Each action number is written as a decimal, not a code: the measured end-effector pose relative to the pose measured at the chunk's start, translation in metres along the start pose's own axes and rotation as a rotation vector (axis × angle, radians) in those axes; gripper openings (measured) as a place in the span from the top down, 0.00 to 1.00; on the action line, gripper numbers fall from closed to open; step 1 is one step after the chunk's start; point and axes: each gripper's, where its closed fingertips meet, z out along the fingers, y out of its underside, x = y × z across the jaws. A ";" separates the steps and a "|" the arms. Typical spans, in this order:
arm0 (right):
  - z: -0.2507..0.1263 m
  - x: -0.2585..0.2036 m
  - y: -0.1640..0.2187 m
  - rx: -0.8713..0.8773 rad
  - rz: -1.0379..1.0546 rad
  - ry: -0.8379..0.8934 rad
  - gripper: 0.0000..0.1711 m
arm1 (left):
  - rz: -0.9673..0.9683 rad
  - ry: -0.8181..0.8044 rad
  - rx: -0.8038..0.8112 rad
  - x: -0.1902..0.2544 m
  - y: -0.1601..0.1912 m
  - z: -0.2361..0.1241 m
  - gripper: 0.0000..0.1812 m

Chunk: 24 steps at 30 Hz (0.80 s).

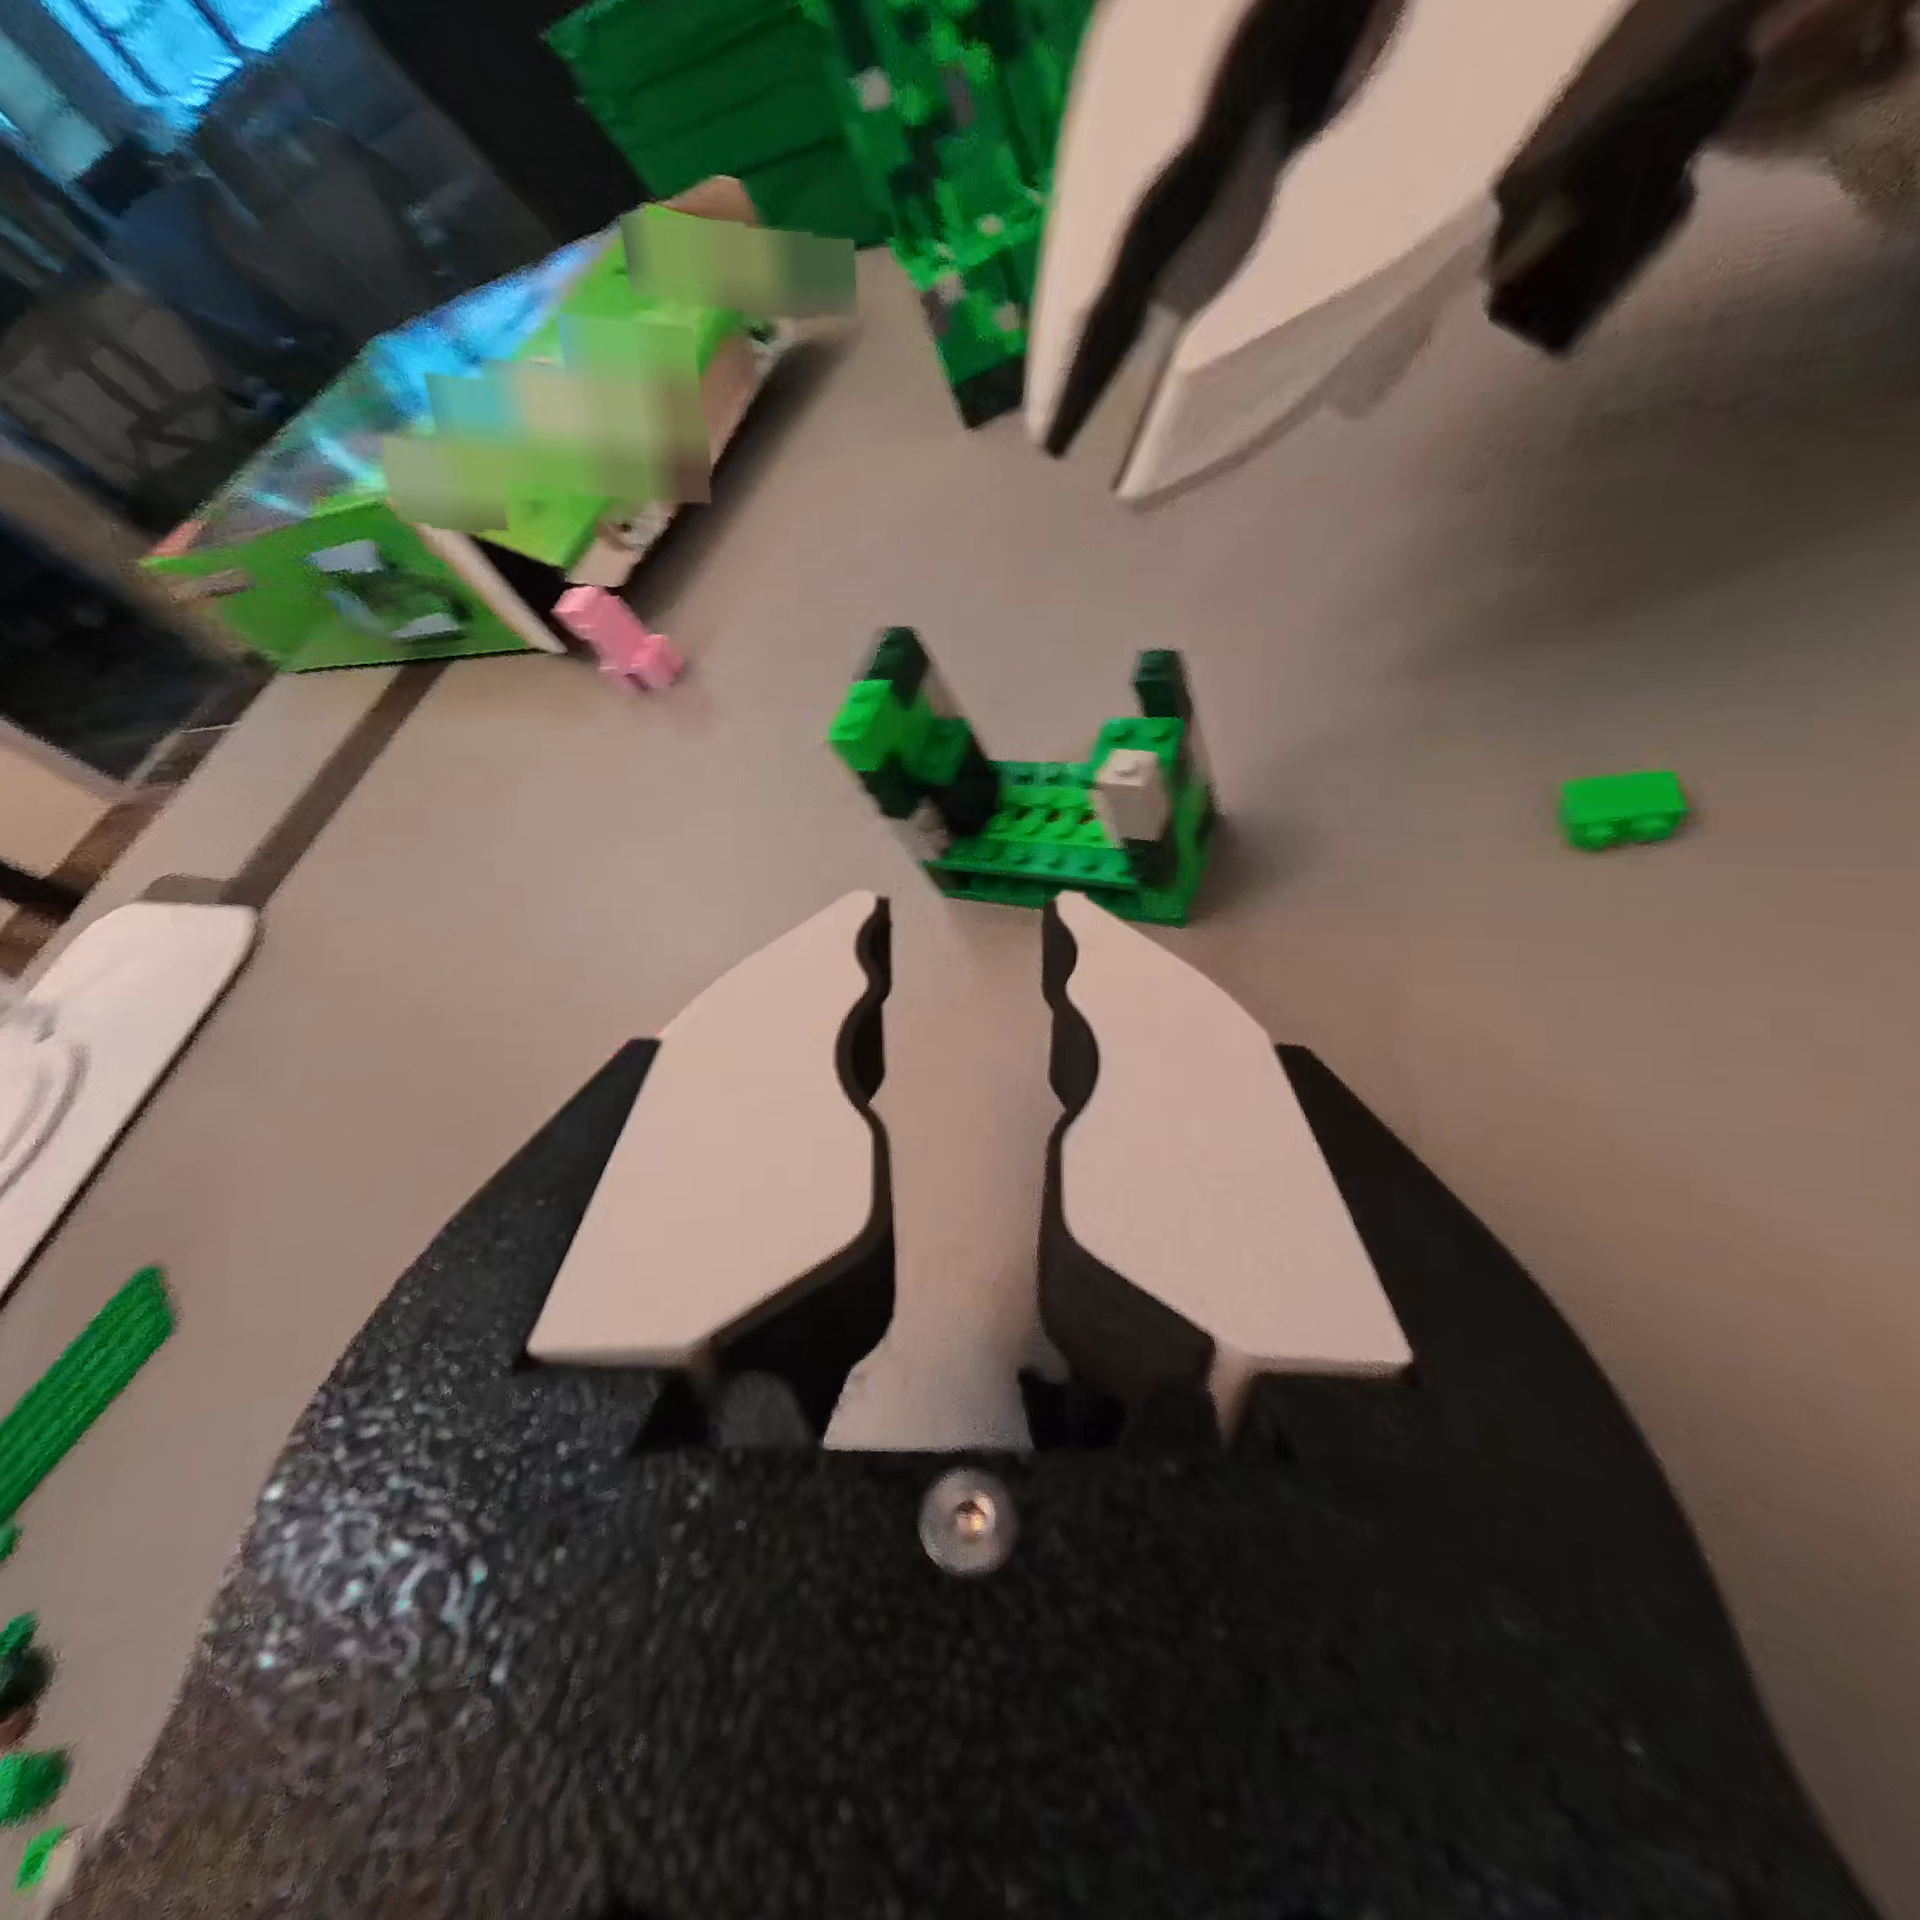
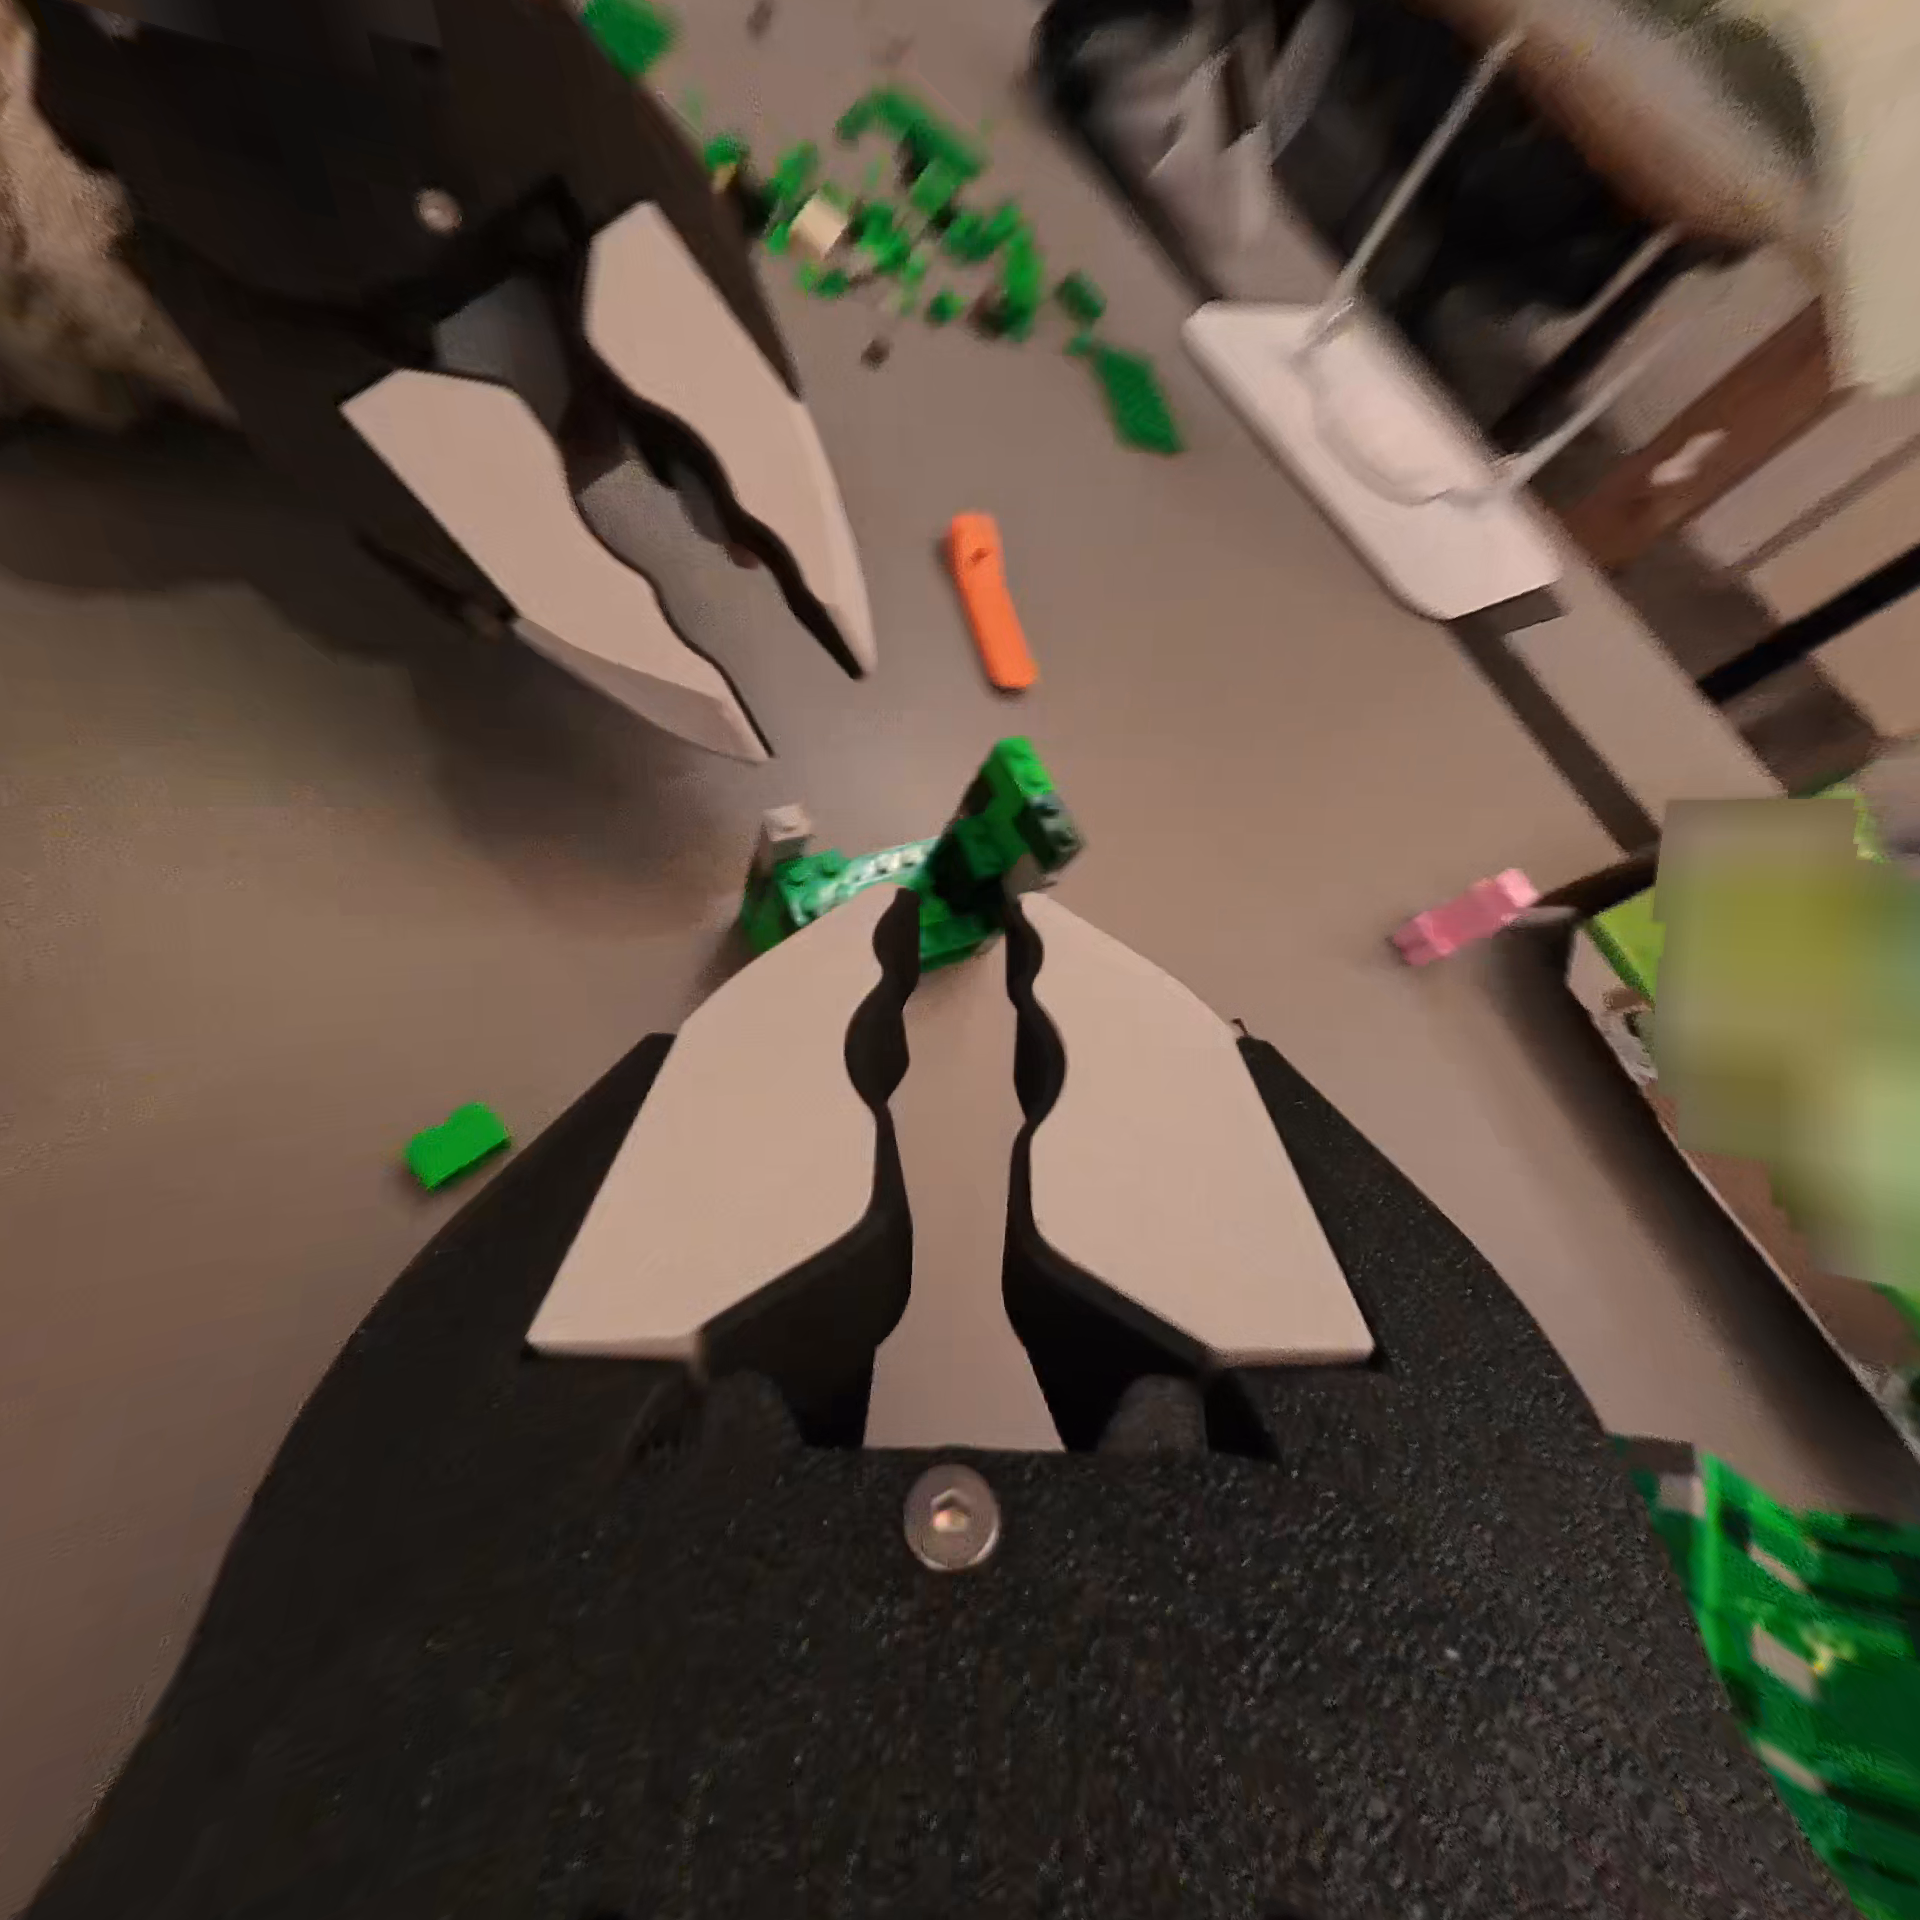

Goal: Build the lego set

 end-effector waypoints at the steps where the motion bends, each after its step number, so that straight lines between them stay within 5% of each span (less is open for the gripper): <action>1: -0.001 0.006 0.001 0.064 0.036 0.047 0.91 | -0.017 -0.041 0.016 -0.009 -0.002 -0.005 0.85; 6: -0.002 0.018 0.016 0.186 0.058 0.206 0.87 | -0.105 -0.142 0.115 -0.034 -0.012 -0.017 0.81; 24: -0.024 0.024 0.015 0.276 0.110 0.205 0.84 | -0.140 -0.116 0.108 -0.023 -0.005 -0.011 0.73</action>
